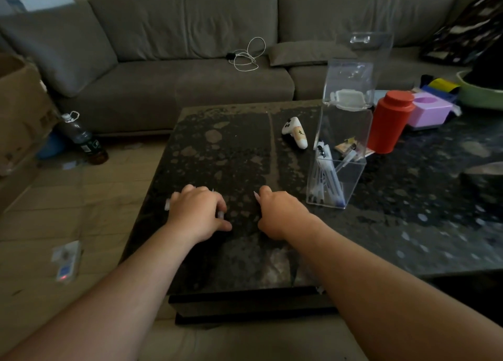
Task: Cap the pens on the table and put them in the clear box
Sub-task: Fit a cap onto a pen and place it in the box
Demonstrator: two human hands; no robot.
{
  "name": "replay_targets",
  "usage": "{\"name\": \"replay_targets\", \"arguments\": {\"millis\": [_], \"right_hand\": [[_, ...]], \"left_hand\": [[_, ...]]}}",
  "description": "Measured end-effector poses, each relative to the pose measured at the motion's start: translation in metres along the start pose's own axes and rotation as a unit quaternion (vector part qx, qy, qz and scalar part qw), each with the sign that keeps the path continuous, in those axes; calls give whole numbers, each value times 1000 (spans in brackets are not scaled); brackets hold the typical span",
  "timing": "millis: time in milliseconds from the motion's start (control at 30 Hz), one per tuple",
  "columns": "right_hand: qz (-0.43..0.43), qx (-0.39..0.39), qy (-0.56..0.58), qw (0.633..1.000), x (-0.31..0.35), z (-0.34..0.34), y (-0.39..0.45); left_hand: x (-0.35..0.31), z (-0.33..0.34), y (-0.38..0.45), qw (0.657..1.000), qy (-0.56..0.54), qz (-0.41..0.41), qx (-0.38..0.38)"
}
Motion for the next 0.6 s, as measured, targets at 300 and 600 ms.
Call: {"name": "replay_targets", "arguments": {"millis": [300, 600], "right_hand": [[32, 34, 77, 996, -37, -12, -6], [-43, -140, 122, 982, -42, -52, -21]], "left_hand": [[-18, -1, -4, 959, -278, 39, -45], [-18, -1, 1, 874, -474, -11, -108]]}}
Point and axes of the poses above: each hand's wrist, its own y-axis towards the middle knuckle, its own z-axis out of the palm, x = y × z, the point moved 7 cm from there along y, towards the middle knuckle, and after that the axes turned 10 degrees about -y, right-handed, at the moved point
